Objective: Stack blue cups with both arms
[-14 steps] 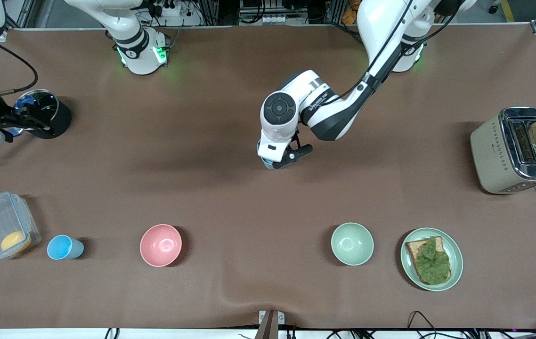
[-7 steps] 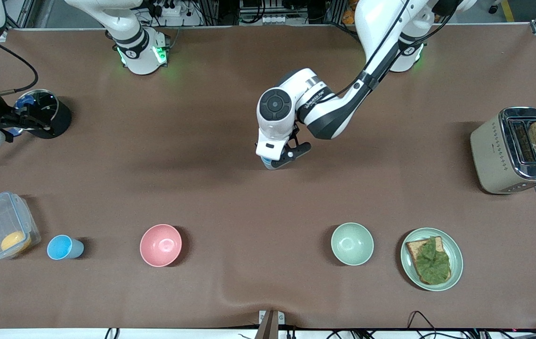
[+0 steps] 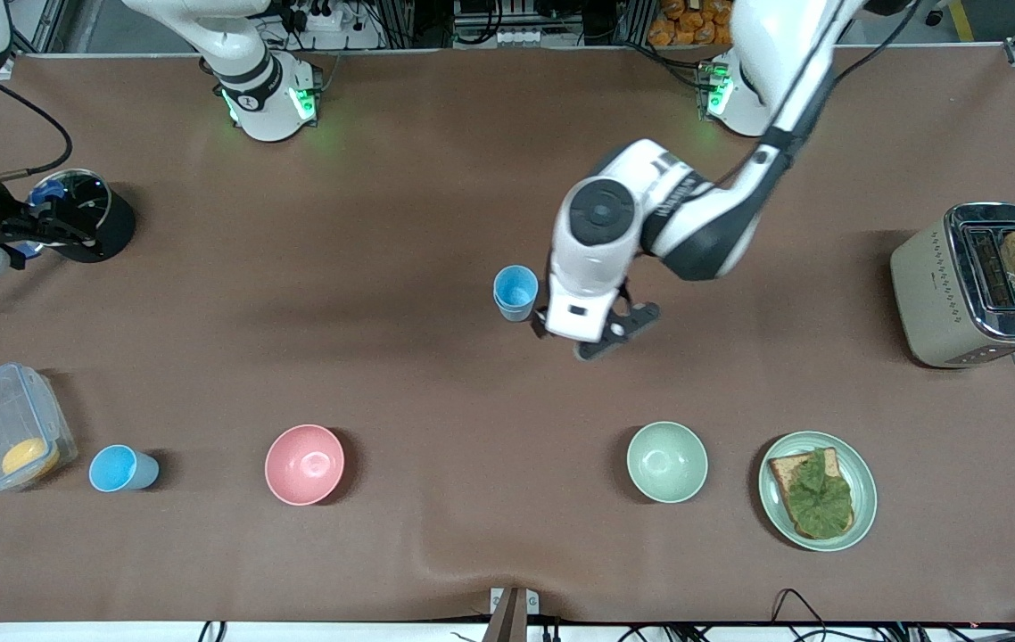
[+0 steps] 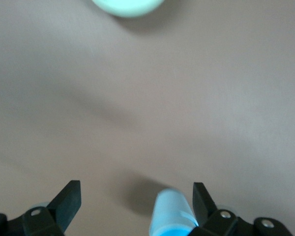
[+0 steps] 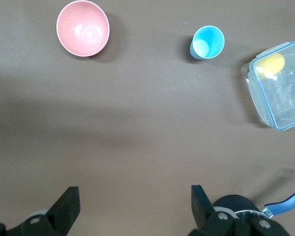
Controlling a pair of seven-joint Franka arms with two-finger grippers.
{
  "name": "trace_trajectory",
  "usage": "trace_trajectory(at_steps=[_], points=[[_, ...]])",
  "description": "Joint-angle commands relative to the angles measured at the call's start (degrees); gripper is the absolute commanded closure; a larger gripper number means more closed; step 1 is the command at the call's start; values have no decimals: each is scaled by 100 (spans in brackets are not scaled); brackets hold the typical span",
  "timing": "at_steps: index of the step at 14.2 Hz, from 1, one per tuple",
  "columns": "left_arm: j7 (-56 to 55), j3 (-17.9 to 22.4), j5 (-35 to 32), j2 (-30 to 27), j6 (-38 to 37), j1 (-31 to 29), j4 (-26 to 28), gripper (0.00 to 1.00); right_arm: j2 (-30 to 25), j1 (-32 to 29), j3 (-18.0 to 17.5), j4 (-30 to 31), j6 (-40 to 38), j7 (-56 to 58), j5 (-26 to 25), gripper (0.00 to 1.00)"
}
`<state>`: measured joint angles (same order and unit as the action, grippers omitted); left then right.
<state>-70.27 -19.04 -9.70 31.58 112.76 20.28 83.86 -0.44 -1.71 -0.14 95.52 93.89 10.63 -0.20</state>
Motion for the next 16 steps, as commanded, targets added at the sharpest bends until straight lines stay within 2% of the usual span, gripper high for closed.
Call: trace_trajectory(at_steps=[1,3,6,8,11,13,15,16], points=[[695,-38,-94,-318,-87,-523,60,0,-35,-111,-91,-43,-64,-8,-6,0],[1380,-56,-76,-651,-218,-919,60,0,-35,-102,-91,-43,-73,-8,-6,0],[2872,-56,12,-1231,-973,-1498,60,0,-35,-102,-91,-43,-73,-17,-6,0],[3709,31,187,-1495,-1159,-1728,86,0,-35,-111,-91,-43,-73,-17,-6,0],[4851,724,590,-1864,-1633,-1598,113,0,-35,-111,-91,-43,-73,-8,-6,0],[5555,1452,916,-2172,-2063,-1292,139,0,-44,-102,-100,-51,-108,-8,-6,0],[6040,2435,1022,-2357,-2249,-625,139,0,-44,-84,-100,-51,-126,-8,-6,0],[6225,2605,1031,-2410,-2380,-561,113,0,-44,-93,-100,-43,-126,-8,-6,0]])
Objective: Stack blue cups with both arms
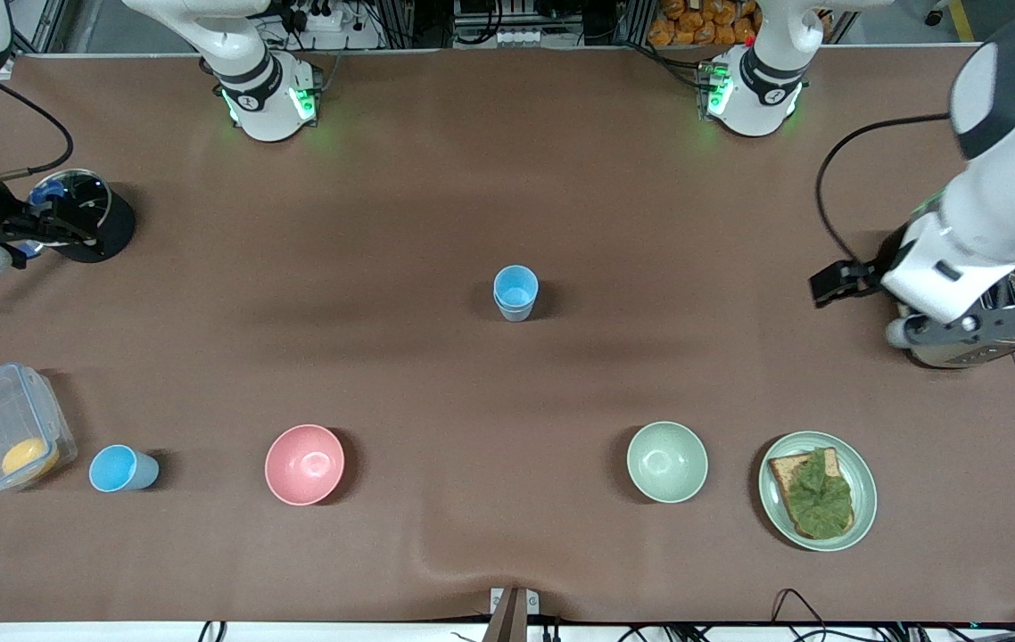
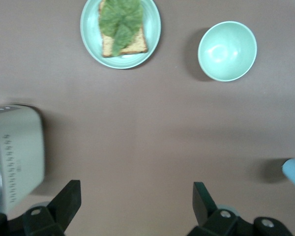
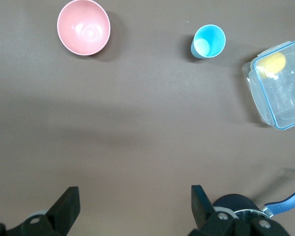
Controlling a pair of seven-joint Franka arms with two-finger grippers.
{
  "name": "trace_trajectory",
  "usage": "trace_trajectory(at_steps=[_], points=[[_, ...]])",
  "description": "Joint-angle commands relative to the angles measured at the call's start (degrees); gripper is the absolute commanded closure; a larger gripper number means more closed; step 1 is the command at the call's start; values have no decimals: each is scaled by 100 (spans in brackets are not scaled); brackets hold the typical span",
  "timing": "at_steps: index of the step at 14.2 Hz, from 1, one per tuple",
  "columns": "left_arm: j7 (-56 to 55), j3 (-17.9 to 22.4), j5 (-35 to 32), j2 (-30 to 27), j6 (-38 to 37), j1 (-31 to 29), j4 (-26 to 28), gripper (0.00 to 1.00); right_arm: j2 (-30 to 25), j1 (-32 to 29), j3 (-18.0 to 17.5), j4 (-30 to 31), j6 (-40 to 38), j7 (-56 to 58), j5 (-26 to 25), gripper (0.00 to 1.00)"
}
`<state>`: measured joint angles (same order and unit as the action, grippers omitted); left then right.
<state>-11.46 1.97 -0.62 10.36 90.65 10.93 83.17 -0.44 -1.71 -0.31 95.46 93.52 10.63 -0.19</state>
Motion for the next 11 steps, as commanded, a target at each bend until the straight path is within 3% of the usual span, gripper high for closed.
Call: trace_trajectory(at_steps=[1,4,6,11], points=[[468,506,115,-341,-309,322,164,0,-44,-84,-83,-45,-88,-8,-7,0],[496,104,132,-464,-618,-239,120,0,-44,-102,-83,-36,-88,-17,-7,0],[426,75,124,-377,-636,-241,-247,0,-44,-110,-83,-36,-88,-17,10,0],[496,14,150,-762,-978,-214,-275,0,-44,-102,-83,-36,-115,-17,10,0]])
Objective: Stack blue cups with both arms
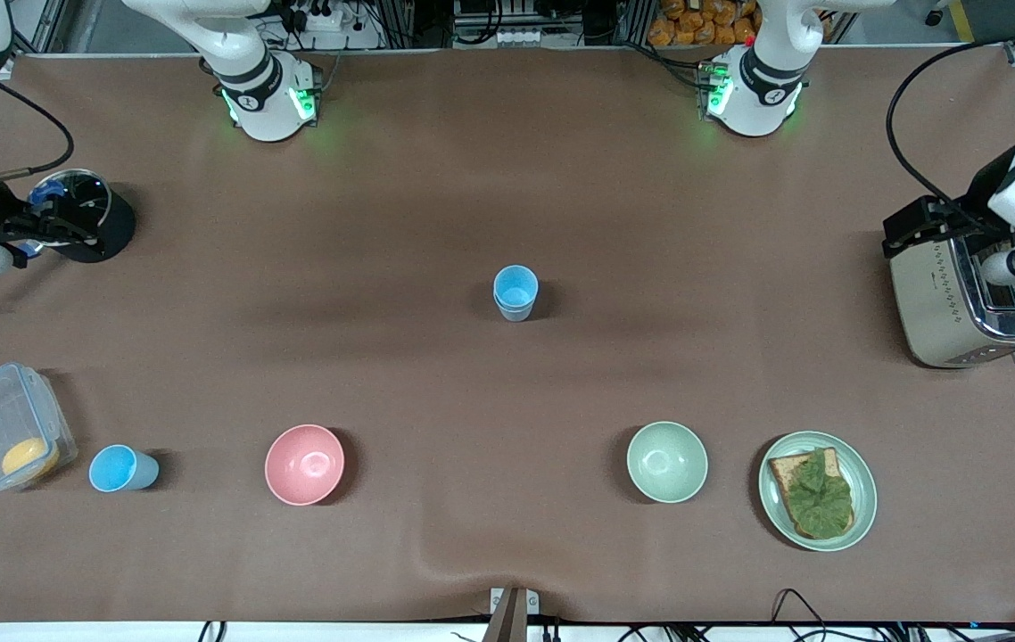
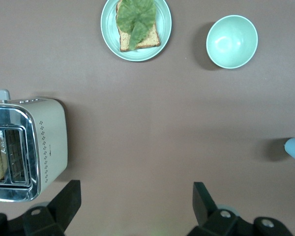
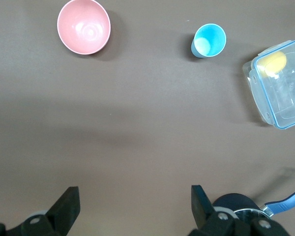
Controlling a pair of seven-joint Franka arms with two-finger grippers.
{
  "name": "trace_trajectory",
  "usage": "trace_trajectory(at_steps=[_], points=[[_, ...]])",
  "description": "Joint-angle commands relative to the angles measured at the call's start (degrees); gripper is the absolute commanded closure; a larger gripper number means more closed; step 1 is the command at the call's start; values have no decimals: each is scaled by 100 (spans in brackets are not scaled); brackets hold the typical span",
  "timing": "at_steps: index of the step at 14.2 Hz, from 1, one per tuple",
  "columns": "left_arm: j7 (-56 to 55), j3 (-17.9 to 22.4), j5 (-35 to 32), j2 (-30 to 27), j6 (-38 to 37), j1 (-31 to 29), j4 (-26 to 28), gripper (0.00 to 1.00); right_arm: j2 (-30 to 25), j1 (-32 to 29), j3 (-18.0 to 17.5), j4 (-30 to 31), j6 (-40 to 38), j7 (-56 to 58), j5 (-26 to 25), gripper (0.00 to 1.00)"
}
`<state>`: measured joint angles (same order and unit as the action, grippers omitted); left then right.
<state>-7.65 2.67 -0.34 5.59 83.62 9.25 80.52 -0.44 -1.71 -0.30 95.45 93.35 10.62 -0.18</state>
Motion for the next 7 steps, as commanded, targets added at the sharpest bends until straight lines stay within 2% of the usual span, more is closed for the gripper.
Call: trace_trajectory(at_steps=[1,7], points=[[106,-117,122,-321,-302,-46,-10,0,-44,-101,-75,-36,-107,-17,9,0],[106,-118,34,-366,-311,-55,17,0,-35,-110,-84,-36,-107,-17,18,0]])
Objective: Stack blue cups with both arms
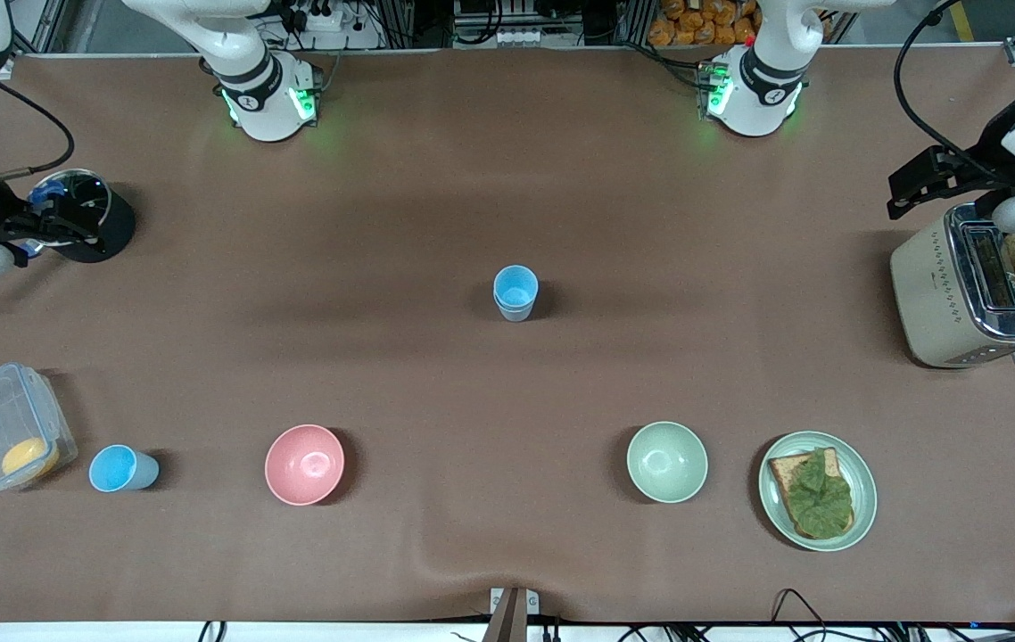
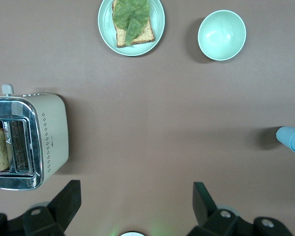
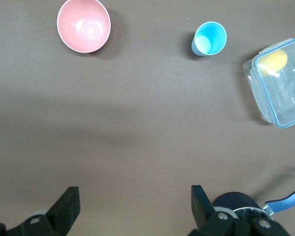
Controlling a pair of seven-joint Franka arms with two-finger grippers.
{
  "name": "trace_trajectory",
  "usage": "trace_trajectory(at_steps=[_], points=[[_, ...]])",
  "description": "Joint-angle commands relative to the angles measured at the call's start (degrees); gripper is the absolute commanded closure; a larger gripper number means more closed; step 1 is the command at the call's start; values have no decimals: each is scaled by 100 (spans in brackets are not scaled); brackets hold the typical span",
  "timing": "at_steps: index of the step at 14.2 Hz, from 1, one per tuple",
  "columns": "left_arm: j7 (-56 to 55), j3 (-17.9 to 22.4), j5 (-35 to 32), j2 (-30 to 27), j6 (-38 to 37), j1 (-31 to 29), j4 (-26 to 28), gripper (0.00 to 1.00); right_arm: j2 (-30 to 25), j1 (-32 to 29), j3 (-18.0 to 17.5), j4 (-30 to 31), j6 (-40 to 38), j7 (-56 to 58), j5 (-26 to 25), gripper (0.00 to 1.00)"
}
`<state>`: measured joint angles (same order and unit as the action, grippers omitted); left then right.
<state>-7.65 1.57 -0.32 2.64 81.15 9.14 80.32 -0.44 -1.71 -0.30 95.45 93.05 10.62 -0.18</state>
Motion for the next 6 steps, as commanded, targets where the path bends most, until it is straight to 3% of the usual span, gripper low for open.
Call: trace_trajectory(at_steps=[1,6], points=[[97,-8,32,-45,-64,-36,36,0,-35,-110,-84,-36,-77,-17,18,0],[35,-34,76,-44,-56,-27,45,0,-35,-119,-84,-36,-77,-17,18,0]])
